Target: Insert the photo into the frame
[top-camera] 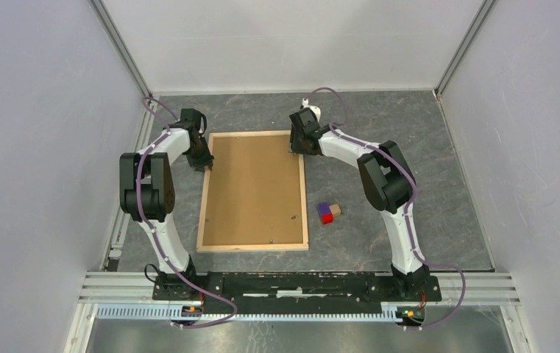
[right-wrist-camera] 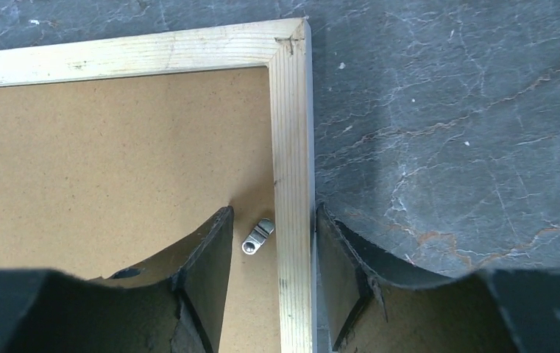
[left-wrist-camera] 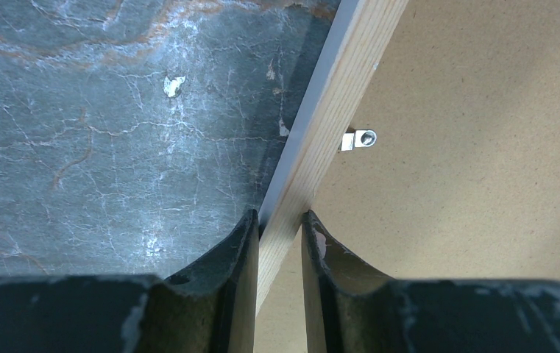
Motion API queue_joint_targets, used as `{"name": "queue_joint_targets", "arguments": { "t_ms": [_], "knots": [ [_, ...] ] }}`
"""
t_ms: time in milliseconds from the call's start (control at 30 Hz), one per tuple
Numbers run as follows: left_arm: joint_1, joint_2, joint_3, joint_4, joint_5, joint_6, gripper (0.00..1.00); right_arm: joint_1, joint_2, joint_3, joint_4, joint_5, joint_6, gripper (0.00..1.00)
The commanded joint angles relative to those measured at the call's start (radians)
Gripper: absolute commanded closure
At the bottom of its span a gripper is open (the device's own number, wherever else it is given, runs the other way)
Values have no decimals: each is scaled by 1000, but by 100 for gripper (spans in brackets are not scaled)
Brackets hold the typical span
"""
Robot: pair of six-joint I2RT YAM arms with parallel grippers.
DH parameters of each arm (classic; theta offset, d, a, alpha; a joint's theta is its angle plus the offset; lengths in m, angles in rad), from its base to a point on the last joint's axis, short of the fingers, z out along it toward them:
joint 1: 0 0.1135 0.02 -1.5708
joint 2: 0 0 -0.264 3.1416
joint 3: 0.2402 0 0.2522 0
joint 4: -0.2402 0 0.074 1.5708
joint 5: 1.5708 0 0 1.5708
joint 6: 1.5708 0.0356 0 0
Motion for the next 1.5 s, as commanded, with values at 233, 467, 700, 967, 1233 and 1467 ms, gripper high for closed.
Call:
{"name": "queue_joint_targets", "arguments": {
  "t_ms": [233, 467, 700, 967, 1233, 1467],
  "knots": [
    [5, 30, 28, 16, -6, 12, 98, 14, 30, -49, -112, 2, 23, 67],
    [5, 29, 28, 15, -7, 11, 98, 19, 36, -66, -118, -15, 49, 83],
    [5, 31, 30, 15, -1, 8, 98, 19, 20, -85, -86, -26, -1, 91],
    [5, 35, 31, 15, 2, 6, 98, 21, 1, -39, -99, -6, -46, 58],
    [5, 32, 31, 15, 3, 5, 98, 36, 21, -61, -112, -6, -45, 58],
    [5, 38, 34, 14, 13, -3, 98, 35, -13, -100, -77, -24, -48, 84]
  ]
}}
